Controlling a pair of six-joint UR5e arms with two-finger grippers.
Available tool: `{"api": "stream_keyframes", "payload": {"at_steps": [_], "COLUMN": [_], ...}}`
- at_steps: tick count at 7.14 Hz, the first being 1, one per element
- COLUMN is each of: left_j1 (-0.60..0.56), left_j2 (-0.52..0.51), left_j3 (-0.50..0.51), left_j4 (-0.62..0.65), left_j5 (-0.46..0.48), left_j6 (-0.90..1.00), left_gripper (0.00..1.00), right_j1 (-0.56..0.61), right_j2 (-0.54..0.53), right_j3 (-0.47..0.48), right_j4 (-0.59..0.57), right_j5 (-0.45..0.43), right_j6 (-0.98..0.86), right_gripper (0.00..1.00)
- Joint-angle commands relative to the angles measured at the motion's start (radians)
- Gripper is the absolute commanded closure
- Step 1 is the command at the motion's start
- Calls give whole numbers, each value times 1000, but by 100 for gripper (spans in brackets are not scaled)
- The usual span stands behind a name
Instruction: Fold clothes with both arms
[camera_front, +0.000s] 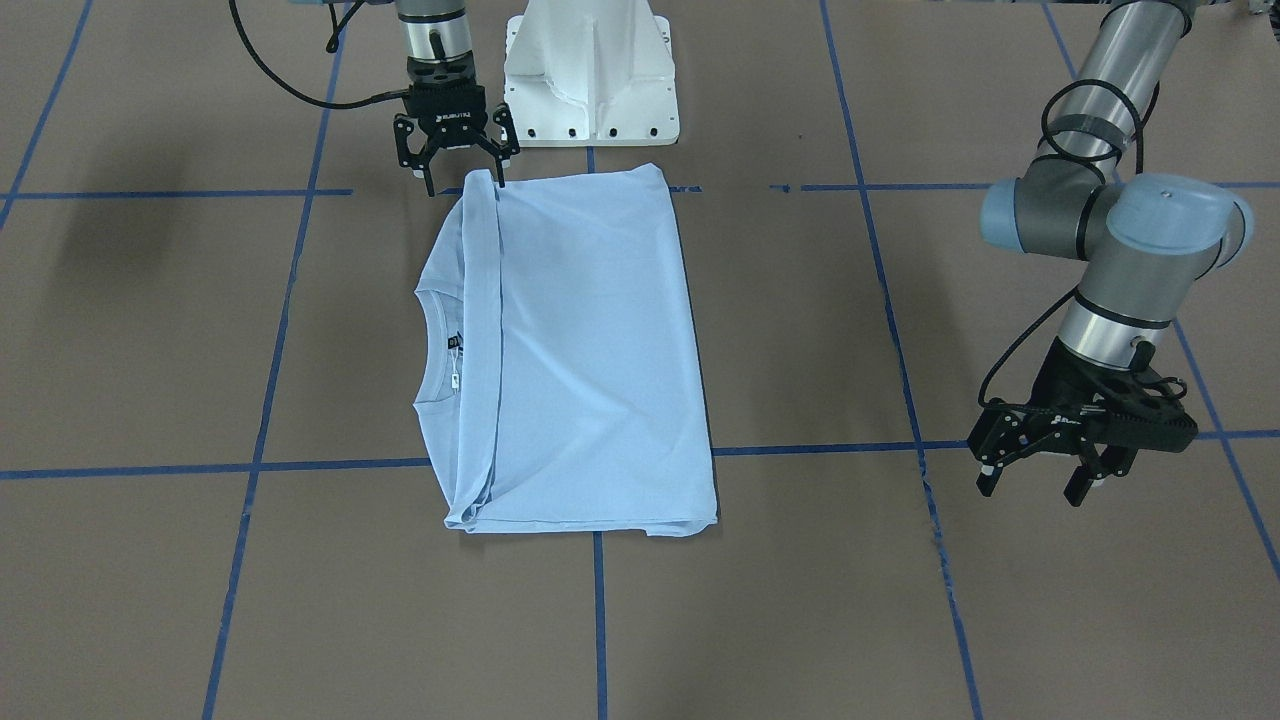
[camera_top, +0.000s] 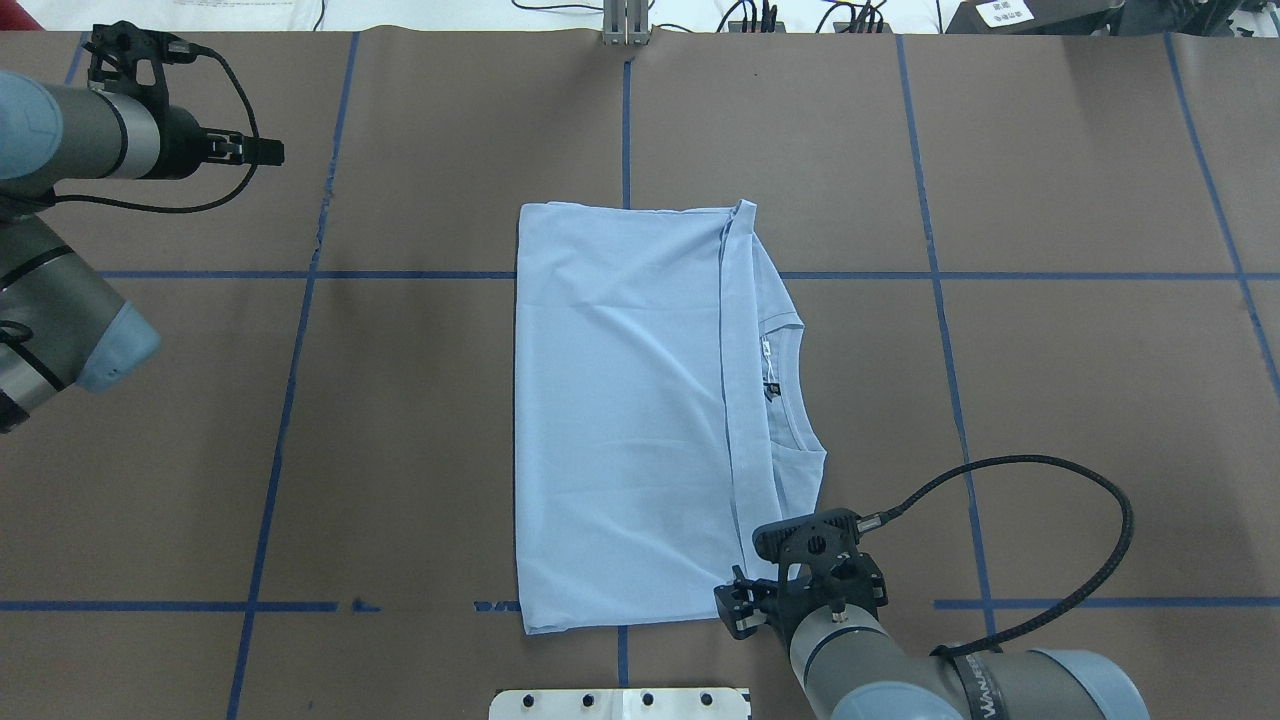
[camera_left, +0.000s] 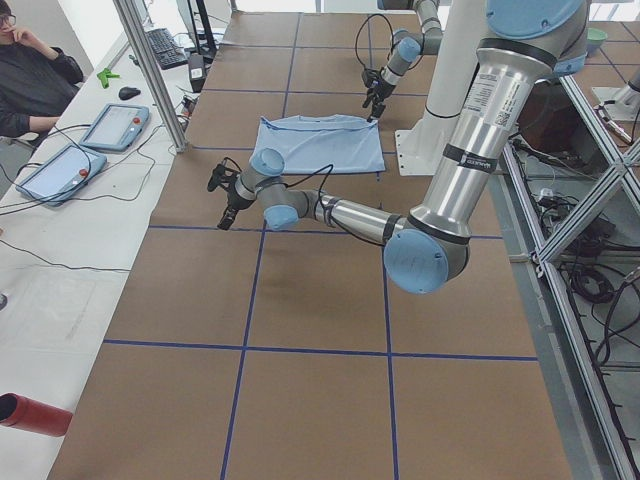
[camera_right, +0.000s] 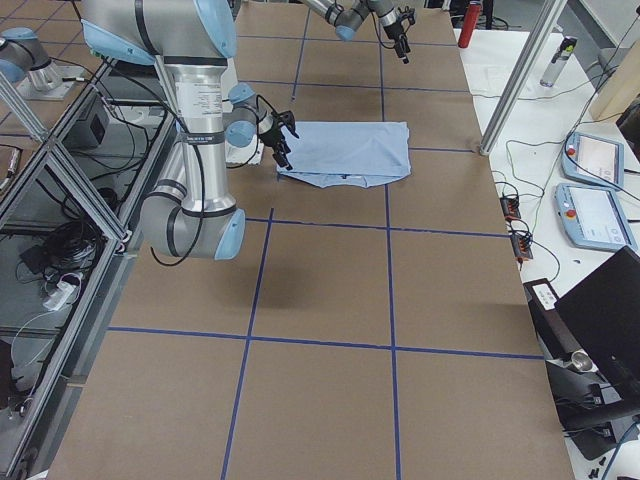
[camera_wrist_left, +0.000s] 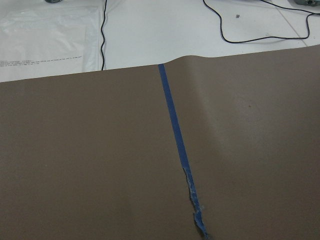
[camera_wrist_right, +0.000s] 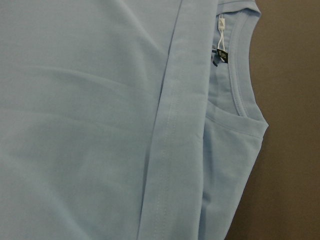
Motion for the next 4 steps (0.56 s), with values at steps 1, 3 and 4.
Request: {"api": "stream_keyframes", "payload": {"at_steps": [1,3,4], "left_j1": [1,1,2], "left_j2": [0,0,0], "left_j3": [1,1,1], "left_j4": [0,0,0], "left_j5": [0,0,0], "left_j6": [-5,-5,-4], "left_gripper": [0,0,0], "right_j1": [-76,-78,-80], "right_j2": [2,2,4], "right_j3": [-8,-14,-24], "right_j4": [-2,-2,0], "right_j5": [-98,-106,-106], "right_j6": [-71,-183,-209], "right_gripper": [37,58,61]}}
